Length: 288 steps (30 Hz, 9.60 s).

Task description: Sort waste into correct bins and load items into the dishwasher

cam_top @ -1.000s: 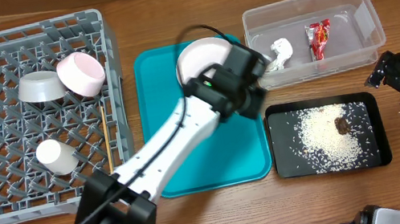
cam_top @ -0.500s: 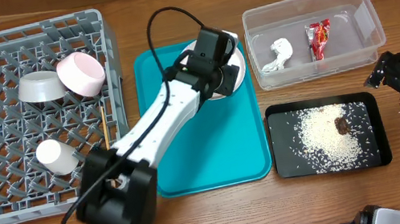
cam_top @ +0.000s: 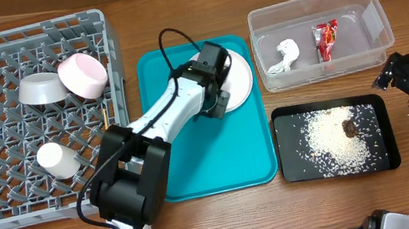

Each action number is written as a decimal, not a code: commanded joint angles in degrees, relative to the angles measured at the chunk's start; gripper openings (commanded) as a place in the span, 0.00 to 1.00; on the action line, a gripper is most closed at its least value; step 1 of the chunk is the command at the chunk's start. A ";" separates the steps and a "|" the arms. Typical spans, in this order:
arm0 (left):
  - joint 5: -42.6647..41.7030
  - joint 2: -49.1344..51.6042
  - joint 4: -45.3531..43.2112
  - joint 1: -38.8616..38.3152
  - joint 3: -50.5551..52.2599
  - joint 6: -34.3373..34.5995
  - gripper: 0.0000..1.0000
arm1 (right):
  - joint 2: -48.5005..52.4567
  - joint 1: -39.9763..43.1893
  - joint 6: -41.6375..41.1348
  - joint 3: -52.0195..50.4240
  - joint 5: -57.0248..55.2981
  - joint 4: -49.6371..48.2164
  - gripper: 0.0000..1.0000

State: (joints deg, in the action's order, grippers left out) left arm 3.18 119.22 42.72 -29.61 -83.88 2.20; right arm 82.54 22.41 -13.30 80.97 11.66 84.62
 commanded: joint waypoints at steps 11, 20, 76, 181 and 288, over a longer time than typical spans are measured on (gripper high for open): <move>-4.59 0.66 14.16 9.64 -1.20 8.48 0.12 | -1.53 0.11 -0.22 1.27 0.17 -0.22 0.94; -7.87 -1.84 16.39 10.10 -3.48 8.11 0.24 | -1.53 0.11 -0.22 1.27 0.17 0.02 0.94; -9.64 -3.34 18.75 -7.30 -6.08 4.00 0.57 | -1.53 0.11 -0.02 1.27 0.15 -0.04 0.96; -18.73 -89.90 22.08 40.41 19.06 -5.84 1.00 | -33.38 -29.42 4.35 -22.58 -7.15 -32.65 1.00; -21.20 -115.93 -2.84 33.44 55.19 -5.86 1.00 | -82.31 -29.38 16.33 -80.50 -4.11 -80.43 1.00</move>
State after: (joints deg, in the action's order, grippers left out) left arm -16.64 7.94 49.69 6.48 -38.26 -3.20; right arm 0.89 -7.16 2.83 1.06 7.29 4.38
